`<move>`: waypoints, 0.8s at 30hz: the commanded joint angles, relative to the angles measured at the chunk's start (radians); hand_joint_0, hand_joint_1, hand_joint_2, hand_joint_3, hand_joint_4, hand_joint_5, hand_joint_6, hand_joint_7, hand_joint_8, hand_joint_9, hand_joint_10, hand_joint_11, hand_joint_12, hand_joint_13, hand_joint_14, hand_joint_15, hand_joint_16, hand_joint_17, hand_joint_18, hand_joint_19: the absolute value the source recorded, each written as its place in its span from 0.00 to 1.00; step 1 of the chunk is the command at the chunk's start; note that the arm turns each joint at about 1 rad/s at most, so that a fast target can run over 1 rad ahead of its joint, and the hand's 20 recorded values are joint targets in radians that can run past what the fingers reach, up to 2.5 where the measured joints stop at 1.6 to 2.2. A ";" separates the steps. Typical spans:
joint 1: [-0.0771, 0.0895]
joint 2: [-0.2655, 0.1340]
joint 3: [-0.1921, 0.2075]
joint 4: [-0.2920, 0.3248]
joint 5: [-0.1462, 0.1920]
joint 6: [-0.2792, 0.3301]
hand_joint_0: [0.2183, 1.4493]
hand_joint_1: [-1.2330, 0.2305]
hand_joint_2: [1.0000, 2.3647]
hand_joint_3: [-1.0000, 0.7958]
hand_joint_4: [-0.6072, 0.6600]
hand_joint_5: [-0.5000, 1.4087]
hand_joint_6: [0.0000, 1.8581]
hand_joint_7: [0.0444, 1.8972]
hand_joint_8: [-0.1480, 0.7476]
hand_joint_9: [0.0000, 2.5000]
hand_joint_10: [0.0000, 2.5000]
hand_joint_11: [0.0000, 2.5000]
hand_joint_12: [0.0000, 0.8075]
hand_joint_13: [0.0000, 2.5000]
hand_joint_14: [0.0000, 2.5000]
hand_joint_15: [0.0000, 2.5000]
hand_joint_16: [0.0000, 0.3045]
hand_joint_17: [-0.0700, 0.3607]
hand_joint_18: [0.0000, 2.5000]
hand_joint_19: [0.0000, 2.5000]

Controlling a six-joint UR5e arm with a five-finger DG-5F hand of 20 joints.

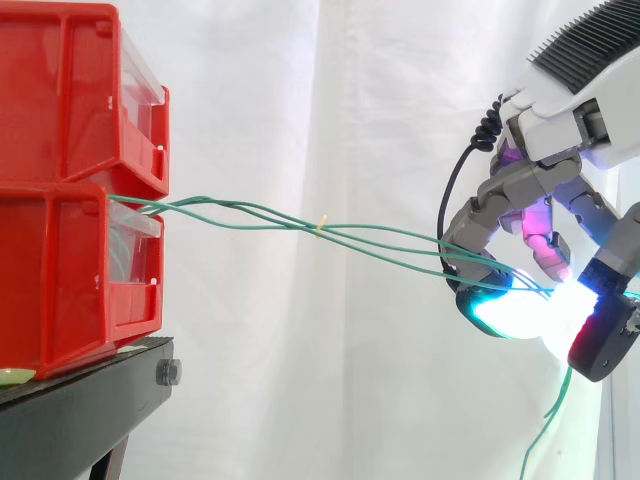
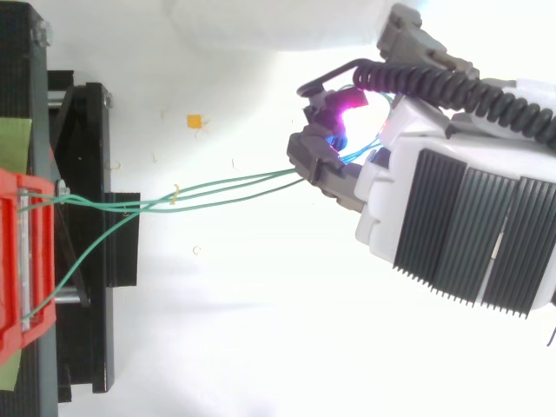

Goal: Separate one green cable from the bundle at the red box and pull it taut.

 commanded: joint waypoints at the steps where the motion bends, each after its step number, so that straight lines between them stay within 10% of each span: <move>1: -0.002 -0.001 0.000 -0.001 -0.005 0.051 0.40 0.36 0.01 0.38 0.52 0.33 0.27 0.69 0.40 0.73 0.00 0.10 0.51 0.47 0.01 0.21 0.15 0.40 0.32 0.24; 7: -0.004 0.001 0.000 -0.001 -0.018 0.111 0.40 0.36 0.01 0.38 0.52 0.33 0.27 0.69 0.40 0.73 0.00 0.10 0.51 0.47 0.01 0.21 0.15 0.40 0.32 0.24; 11: -0.007 -0.001 0.000 -0.001 -0.026 0.253 0.40 0.36 0.01 0.38 0.52 0.33 0.27 0.69 0.41 0.73 0.00 0.10 0.51 0.47 0.01 0.21 0.15 0.40 0.32 0.24; 24: -0.007 -0.001 0.000 -0.002 -0.034 0.332 0.40 0.36 0.01 0.38 0.53 0.33 0.27 0.68 0.41 0.73 0.00 0.10 0.51 0.47 0.01 0.21 0.15 0.40 0.32 0.24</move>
